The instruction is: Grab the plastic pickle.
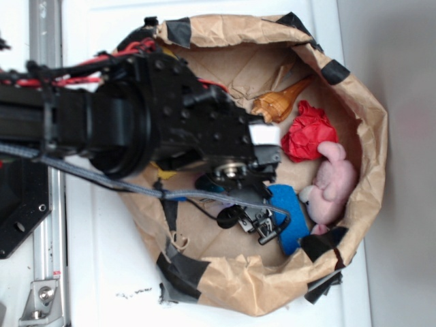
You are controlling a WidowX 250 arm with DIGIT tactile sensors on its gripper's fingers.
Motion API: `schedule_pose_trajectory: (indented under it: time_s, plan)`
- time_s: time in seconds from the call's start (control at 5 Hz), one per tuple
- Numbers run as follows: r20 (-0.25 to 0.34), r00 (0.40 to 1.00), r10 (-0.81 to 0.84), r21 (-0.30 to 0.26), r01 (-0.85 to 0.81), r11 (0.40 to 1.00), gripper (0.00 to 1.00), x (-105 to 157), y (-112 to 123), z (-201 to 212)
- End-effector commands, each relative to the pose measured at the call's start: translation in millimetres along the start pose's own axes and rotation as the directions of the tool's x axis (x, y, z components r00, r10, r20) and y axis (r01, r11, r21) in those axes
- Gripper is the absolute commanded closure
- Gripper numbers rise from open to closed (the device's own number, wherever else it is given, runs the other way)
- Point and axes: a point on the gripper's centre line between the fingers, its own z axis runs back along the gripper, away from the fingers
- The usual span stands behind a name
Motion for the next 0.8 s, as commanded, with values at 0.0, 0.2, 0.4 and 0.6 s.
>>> schedule_pose_trajectory:
  time_s: [0.0,0.2,0.4,0.6]
  plan:
    - [0.060,0.991,-0.121,0.002,0.121,0.993,1.00,6.2,0.3,16.4]
    - [0.078,0.943,-0.323,-0.026,0.325,0.945,1.00,7.8,2.6,54.4]
    - [0.112,0.880,-0.461,-0.017,0.465,0.885,1.00,5.7,9.2,102.0]
    - [0.117,0.888,-0.445,-0.027,0.451,0.892,1.00,1.0,25.2,134.9]
